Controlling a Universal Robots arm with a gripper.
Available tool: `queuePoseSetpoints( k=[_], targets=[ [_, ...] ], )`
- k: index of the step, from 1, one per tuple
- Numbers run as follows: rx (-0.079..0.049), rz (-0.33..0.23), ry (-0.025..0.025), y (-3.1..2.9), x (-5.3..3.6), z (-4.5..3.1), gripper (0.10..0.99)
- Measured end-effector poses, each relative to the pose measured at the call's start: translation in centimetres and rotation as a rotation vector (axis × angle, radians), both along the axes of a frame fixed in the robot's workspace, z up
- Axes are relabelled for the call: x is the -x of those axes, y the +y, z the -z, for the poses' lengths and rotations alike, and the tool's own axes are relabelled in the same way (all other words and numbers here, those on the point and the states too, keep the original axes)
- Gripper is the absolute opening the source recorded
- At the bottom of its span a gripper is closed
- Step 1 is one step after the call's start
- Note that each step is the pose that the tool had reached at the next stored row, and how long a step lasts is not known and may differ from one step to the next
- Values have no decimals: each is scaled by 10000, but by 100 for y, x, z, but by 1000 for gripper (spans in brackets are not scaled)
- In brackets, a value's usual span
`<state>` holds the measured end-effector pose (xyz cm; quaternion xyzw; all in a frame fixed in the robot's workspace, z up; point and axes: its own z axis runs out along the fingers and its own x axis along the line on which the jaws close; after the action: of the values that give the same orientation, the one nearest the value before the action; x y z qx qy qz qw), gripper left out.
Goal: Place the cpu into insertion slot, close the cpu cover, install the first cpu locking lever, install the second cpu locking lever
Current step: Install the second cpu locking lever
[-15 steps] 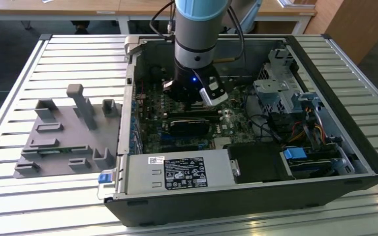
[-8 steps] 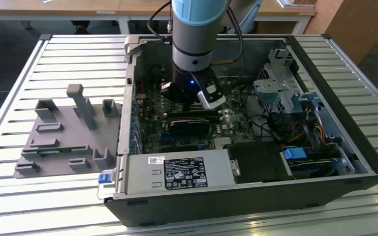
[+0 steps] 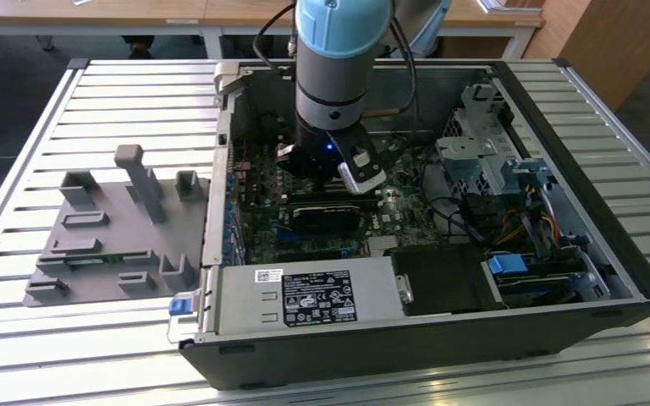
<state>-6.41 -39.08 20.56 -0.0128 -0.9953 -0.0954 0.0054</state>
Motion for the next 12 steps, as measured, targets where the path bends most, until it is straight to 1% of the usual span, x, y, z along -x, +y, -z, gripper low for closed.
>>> queuePoseSetpoints(
  k=[4, 6, 10, 12],
  targets=[
    [-94, -1, 1, -4, 1, 43, 106],
    [-180, -2, -1, -14, 5, 51, 106],
    [-411, -1, -1, -57, 17, 58, 106],
    [-499, 0, -1, -72, 23, 62, 106]
  ],
)
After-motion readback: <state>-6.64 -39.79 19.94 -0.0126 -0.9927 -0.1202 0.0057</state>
